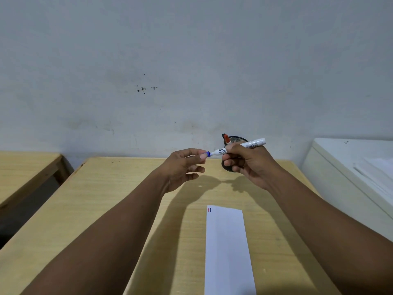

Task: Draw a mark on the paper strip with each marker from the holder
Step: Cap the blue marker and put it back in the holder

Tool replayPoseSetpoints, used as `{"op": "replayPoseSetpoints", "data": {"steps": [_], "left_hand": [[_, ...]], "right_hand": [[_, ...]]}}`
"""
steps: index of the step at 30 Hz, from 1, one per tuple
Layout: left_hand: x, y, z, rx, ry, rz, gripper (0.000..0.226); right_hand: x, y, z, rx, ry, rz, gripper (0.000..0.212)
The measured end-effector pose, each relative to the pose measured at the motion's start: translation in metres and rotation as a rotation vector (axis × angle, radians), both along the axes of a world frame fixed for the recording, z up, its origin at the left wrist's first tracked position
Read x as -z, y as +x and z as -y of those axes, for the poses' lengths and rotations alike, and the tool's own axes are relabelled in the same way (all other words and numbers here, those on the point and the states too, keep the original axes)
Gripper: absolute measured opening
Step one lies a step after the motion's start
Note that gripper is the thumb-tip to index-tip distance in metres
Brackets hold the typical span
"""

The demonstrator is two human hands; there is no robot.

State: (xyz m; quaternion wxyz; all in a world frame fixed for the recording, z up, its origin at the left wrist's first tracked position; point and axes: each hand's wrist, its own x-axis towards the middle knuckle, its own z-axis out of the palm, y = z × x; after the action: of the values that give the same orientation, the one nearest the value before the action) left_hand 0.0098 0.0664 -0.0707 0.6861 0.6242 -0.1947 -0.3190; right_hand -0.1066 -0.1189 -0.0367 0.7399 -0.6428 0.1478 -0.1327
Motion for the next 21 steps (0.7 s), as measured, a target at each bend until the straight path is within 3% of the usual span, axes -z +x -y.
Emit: {"op": "replayPoseSetpoints", "data": {"steps": [5,8,13,17,21], "left_hand": [[0.001,-0.002,0.010,0.002,-0.003,0.021,0.009],[-0.001,0.001,0.014,-0.035,0.027,0.093,0.009],[-0.018,0.014,0.029,-0.206,0.084,0.295,0.010],[-0.034,0.034,0.038,-0.254,0.150,0.483,0.013],[-0.043,0.043,0.062,-0.254,0.218,0.646,0.013]], "right_hand": [[0.009,0.005,0.000,-0.035,0.047,-0.020,0.002],[0.009,0.009,0.006,-0.054,0.052,-0.084,0.014],[-0.012,0.018,0.030,0.016,-0.405,-0.357,0.040],[-0.038,0.018,0.059,0.132,-0.775,-0.420,0.032],[-0.054,0.022,0.075,0.146,-0.904,-0.417,0.028]]}}
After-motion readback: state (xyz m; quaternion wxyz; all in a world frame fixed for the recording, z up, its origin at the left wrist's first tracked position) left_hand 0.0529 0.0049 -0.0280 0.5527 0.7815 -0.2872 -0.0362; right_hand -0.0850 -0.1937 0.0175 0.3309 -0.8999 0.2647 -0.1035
